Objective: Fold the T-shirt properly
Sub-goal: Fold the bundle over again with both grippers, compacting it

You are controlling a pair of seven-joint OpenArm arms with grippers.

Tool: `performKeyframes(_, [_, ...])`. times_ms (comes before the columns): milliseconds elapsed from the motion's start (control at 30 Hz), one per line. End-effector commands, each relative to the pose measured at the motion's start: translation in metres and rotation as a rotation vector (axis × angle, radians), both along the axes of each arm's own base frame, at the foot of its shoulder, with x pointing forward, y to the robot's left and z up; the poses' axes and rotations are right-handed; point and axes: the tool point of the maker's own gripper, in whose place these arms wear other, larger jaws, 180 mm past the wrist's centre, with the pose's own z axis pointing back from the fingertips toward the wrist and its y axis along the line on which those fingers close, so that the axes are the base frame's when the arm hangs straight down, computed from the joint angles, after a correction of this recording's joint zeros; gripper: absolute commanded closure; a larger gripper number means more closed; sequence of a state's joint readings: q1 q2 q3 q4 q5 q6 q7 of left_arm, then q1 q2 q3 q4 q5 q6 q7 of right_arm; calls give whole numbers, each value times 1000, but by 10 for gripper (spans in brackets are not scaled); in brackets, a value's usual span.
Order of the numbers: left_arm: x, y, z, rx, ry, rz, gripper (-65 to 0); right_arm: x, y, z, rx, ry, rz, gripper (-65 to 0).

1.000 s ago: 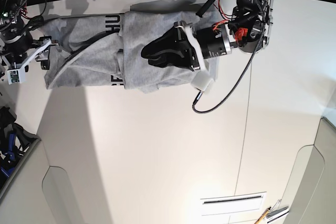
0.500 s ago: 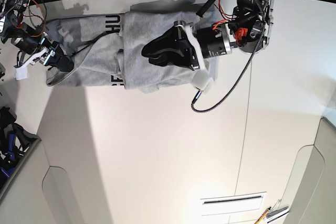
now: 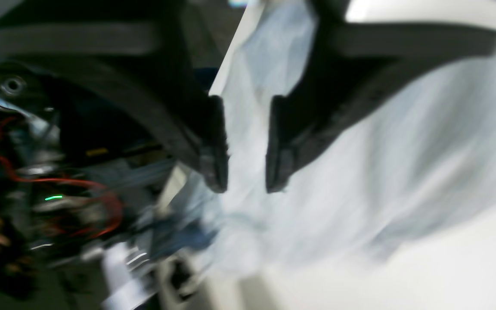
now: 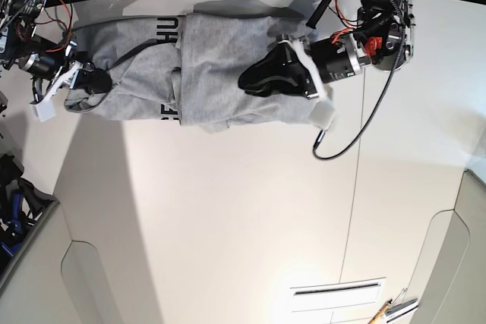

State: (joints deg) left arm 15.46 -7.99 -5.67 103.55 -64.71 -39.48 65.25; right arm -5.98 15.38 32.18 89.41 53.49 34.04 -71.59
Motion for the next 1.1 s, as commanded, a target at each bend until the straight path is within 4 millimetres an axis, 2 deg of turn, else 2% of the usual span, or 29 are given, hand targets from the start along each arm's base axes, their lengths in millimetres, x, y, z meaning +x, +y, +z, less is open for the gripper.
performKeyframes(0, [5, 12, 5, 16, -30, 26, -53, 13, -3, 23, -27, -87, 10, 0])
performKeyframes(33, [3, 26, -3, 62, -18, 52, -13, 16, -2, 32, -52, -117, 21, 0])
performKeyframes(67, [1, 40, -11, 109, -4, 77, 0, 17, 0, 40, -69, -144, 32, 0])
performKeyframes(200, [-6, 91, -35, 283, 23, 190, 0, 17, 18, 61, -79, -214, 59, 0])
performKeyframes(233, [-6, 102, -39, 311, 32, 226, 0, 15, 26, 64, -70, -226, 68, 0])
performKeyframes(300, [-9, 110, -46, 351, 50, 251, 0, 11, 46, 65, -40, -235, 93, 0])
performKeyframes(533, [-15, 98, -51, 343, 70, 216, 0, -5, 151, 59, 129, -221, 261, 0])
performKeyframes(633, [-18, 89, -54, 349, 78, 183, 0, -4, 183, 61, 149, -248, 298, 0])
performKeyframes(733, [-23, 84, -61, 386, 83, 148, 0, 0, 203, 58, 110, -257, 311, 0])
performKeyframes(867, [-23, 82, -64, 391, 91, 144, 0, 0, 221, 43, 9, -228, 305, 0])
performKeyframes(1067, [-23, 82, -65, 387, 89, 150, 0, -10, 251, 38, -42, -226, 358, 0])
